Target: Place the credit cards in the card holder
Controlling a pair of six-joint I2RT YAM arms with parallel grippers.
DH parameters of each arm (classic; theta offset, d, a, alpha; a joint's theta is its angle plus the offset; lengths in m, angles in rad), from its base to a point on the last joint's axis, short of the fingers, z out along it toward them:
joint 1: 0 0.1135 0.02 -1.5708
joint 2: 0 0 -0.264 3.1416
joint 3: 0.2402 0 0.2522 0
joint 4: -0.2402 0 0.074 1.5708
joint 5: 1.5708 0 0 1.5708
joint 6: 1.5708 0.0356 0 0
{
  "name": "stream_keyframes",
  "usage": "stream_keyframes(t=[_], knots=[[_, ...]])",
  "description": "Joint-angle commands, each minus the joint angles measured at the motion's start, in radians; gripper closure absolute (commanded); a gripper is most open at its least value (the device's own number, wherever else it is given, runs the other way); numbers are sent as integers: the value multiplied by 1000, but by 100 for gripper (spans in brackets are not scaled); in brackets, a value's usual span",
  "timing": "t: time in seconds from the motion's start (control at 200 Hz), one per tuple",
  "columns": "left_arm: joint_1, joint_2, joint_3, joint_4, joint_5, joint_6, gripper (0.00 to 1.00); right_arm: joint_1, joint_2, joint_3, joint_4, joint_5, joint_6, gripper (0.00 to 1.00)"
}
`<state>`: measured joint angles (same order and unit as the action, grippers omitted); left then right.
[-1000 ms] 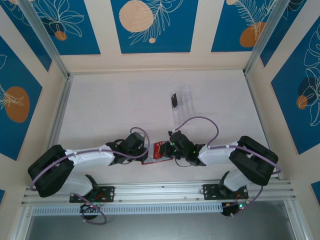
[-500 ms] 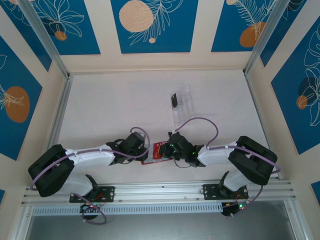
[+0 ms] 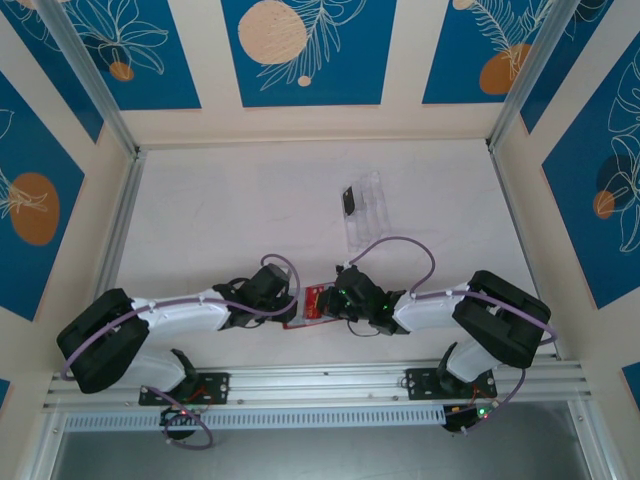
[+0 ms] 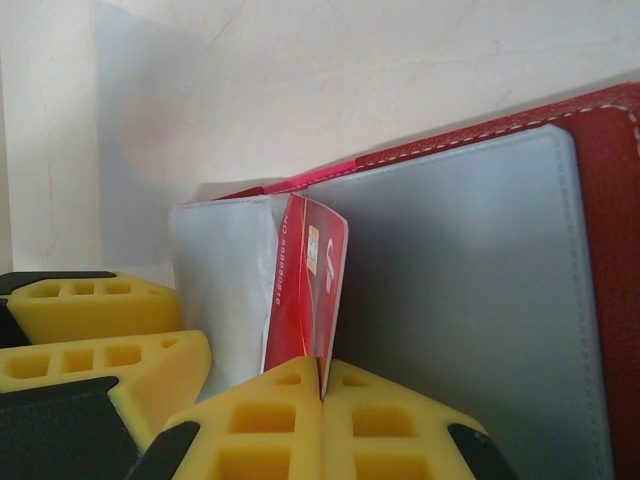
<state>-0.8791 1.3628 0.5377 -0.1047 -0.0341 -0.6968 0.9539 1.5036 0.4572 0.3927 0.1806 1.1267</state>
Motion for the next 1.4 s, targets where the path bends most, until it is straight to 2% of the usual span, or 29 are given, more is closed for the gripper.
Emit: stream_keyframes(t=[0.0, 0.3, 0.515, 0.88, 1.396], knots=[[0, 24, 5, -24, 22, 17, 69, 28, 42, -15, -165, -59, -11, 100], [0, 24, -2, -16, 22, 11, 69, 44, -1, -9, -192, -55, -76, 100], [0, 18, -2, -24, 17, 12, 69, 72, -17, 29, -233, -6, -137, 100], [-1, 14, 3, -34, 15, 14, 69, 64, 0, 26, -170, -27, -185, 100], [0, -13, -5, -51, 8, 9, 68, -71, 127, 46, -64, -153, -197, 100]])
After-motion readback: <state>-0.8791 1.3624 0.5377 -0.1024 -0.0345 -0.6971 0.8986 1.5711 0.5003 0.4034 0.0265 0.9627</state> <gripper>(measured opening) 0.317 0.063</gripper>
